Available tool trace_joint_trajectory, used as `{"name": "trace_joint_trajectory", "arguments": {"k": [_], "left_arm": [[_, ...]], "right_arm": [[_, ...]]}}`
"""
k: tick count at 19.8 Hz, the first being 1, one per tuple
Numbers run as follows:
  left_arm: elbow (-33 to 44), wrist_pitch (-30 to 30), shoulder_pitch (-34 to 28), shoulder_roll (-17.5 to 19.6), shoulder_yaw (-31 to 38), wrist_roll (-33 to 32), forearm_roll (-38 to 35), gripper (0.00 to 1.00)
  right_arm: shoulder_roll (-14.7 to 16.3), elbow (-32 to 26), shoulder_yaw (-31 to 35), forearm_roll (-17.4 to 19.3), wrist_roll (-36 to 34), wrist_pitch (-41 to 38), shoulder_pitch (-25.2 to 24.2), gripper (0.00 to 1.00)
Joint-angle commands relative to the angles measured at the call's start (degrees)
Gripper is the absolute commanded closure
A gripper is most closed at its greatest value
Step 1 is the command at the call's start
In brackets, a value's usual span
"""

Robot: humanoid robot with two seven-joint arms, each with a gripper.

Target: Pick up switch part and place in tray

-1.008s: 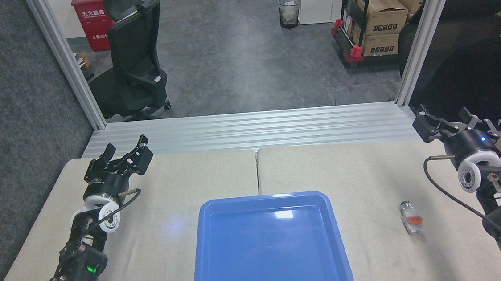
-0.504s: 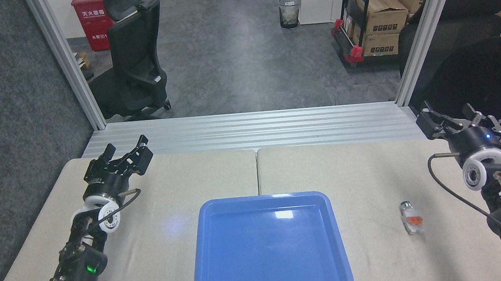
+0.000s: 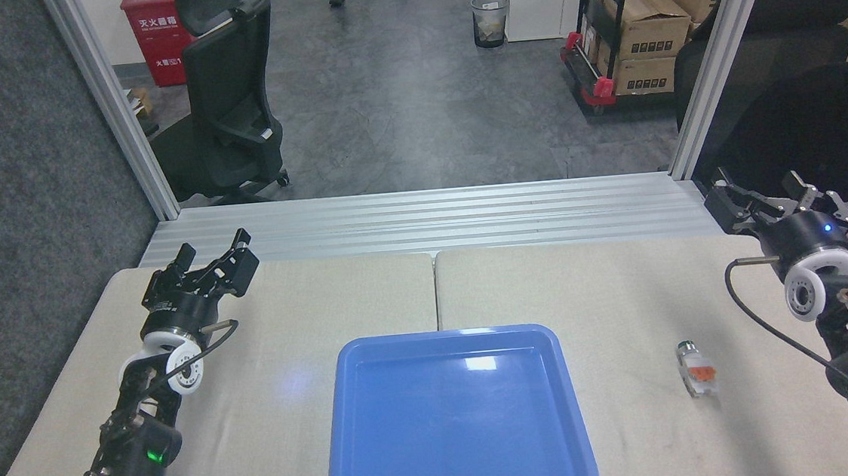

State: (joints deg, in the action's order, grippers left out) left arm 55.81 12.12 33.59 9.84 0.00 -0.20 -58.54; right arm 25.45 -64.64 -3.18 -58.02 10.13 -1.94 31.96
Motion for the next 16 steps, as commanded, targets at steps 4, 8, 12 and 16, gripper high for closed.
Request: {"name": "trace_joint_trajectory", "arguments": {"k": [4,8,12,16], "left_arm": [[0.0,0.0,0.0,0.0,-1.4,0.0,0.0,0.00],[0.0,0.0,0.0,0.0,-1.4,0.0,0.0,0.00],[0.0,0.0,0.0,0.0,-1.4,0.0,0.0,0.00],[0.0,0.0,0.1,0.0,-1.4,0.0,0.0,0.00]], "right_arm": [[0.0,-0.8,0.0,0.0,-0.2,-0.1,-0.1,0.01],[0.2,-0.8,-0.1,-0.1,-0.2,-0.2,0.4,0.01],[0.2,-0.8,-0.1,-0.1,-0.2,-0.2,0.2,0.01],[0.0,-0.7,-0.2,-0.2,-0.2,-0.2,-0.8,0.01]]}}
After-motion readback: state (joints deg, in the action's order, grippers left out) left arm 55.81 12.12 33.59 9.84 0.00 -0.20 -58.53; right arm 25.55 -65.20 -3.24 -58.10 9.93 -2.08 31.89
